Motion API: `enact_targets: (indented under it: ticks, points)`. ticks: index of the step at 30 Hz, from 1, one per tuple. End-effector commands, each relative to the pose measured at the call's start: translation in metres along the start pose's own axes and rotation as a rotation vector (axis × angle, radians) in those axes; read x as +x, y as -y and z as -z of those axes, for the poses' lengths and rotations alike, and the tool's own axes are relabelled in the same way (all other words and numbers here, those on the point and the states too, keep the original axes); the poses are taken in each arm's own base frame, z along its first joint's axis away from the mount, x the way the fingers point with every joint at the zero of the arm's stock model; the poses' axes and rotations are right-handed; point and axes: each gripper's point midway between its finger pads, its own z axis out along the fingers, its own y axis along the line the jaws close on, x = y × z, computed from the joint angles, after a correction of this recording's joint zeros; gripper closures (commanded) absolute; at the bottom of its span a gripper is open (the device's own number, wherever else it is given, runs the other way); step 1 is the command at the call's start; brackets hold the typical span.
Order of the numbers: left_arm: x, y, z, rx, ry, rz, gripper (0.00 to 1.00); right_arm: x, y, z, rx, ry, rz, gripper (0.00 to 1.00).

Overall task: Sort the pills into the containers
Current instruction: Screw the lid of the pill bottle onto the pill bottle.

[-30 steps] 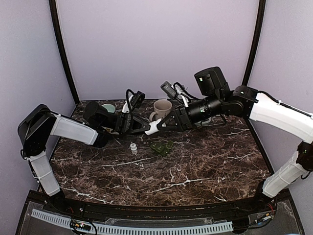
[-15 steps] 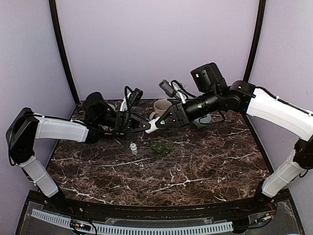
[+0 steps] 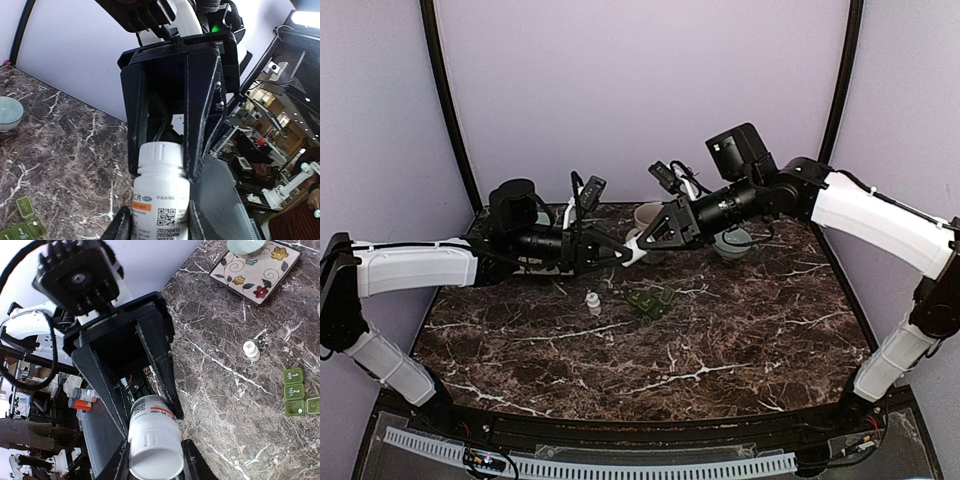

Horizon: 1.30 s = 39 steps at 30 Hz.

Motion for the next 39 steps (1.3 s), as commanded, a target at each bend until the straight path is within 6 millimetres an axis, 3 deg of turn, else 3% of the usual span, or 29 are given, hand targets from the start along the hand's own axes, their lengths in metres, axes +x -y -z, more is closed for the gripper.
enact_targets:
  ticks: [1, 21, 39]
  points:
    - [-0.048, 0.032, -0.022, -0.109, 0.106, -0.272, 0.88, -0.007, -0.011, -0.039, -0.092, -0.023, -0.012, 0.89]
    - [-0.057, 0.010, -0.020, -0.589, 0.127, -0.559, 0.88, -0.009, 0.018, -0.044, 0.010, -0.061, -0.125, 0.94]
    - [-0.074, 0.021, -0.036, -0.970, 0.219, -0.924, 0.88, -0.007, 0.037, -0.054, 0.079, -0.082, -0.160, 1.00]
